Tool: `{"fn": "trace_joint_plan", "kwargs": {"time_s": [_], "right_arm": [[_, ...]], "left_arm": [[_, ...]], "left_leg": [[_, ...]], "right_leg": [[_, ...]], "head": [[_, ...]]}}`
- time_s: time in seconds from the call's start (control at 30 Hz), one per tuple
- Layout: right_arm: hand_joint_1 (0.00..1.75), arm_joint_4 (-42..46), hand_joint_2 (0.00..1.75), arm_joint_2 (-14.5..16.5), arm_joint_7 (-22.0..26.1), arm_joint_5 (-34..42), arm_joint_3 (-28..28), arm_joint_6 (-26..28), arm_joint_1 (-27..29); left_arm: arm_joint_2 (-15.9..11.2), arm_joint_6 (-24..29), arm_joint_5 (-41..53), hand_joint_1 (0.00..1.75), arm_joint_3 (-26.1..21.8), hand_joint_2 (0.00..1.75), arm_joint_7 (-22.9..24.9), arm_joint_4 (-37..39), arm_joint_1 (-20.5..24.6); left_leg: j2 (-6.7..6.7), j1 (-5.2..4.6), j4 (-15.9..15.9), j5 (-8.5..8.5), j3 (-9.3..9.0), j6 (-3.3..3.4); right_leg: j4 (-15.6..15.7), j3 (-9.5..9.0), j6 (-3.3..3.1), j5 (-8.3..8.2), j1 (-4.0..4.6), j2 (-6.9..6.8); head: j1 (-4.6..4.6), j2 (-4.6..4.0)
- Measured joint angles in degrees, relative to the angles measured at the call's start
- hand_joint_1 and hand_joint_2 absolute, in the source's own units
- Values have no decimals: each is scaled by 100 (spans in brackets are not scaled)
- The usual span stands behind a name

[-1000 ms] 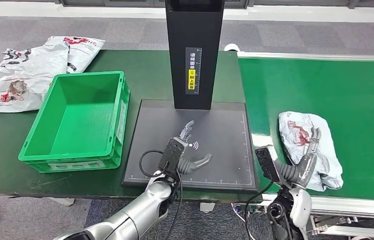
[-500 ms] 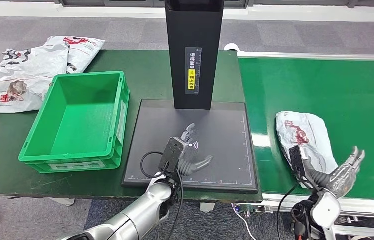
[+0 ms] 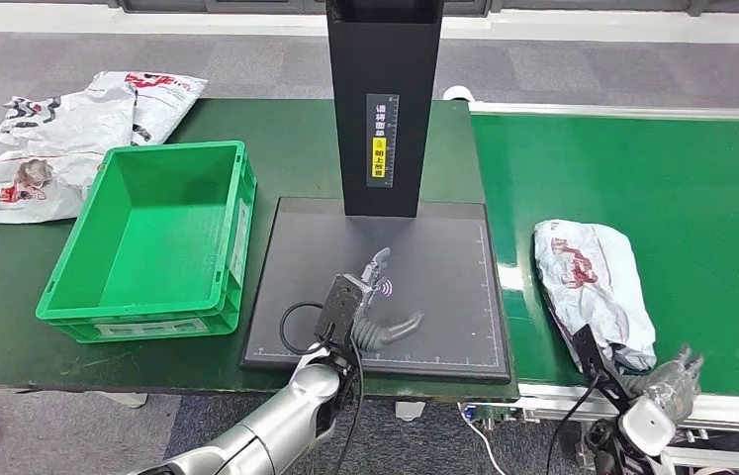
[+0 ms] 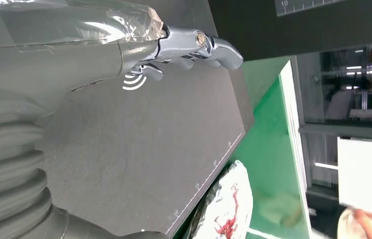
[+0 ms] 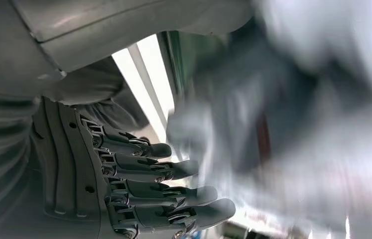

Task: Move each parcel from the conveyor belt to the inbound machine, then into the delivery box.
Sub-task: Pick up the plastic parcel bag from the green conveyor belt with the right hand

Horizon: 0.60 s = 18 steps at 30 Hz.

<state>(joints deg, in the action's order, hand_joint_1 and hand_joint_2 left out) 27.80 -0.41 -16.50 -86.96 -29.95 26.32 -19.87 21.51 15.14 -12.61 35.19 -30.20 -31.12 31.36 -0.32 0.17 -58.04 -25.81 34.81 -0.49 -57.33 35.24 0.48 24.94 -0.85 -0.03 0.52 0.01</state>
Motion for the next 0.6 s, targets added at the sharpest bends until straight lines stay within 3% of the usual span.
{"fn": "trace_joint_plan", "kwargs": {"time_s": [0.03, 0.17, 0.33, 0.6], "right_arm": [[0, -65, 175, -11, 44, -24, 5, -182, -17], [173, -286, 175, -51, 438, -16, 45, -987, -161], [175, -493, 175, -117, 1229, 272, 109, -2016, -285], [175, -683, 175, -246, 1439, 360, 175, -2223, -411]], "left_arm": [[0, -19, 26, 0, 0, 175, 0, 0, -2], [0, -149, 161, 0, 0, 175, 1, 0, -6], [-1, -311, 288, 0, 0, 175, 1, 0, -7], [-2, -321, 317, 0, -1, 175, -1, 0, -6]], "left_leg": [[0, 0, 0, 0, 0, 0], [17, 2, 0, -4, -16, 3], [50, 9, 0, -32, -81, 14], [78, 22, -2, -52, -164, 26]], "right_leg": [[0, 0, 0, 0, 0, 1], [2, -8, 0, 0, 3, 13], [16, -73, 10, 11, 9, 37], [42, -169, 19, 9, 23, 63]], "head": [[0, 0], [1, -1], [2, 0], [0, 0]]}}
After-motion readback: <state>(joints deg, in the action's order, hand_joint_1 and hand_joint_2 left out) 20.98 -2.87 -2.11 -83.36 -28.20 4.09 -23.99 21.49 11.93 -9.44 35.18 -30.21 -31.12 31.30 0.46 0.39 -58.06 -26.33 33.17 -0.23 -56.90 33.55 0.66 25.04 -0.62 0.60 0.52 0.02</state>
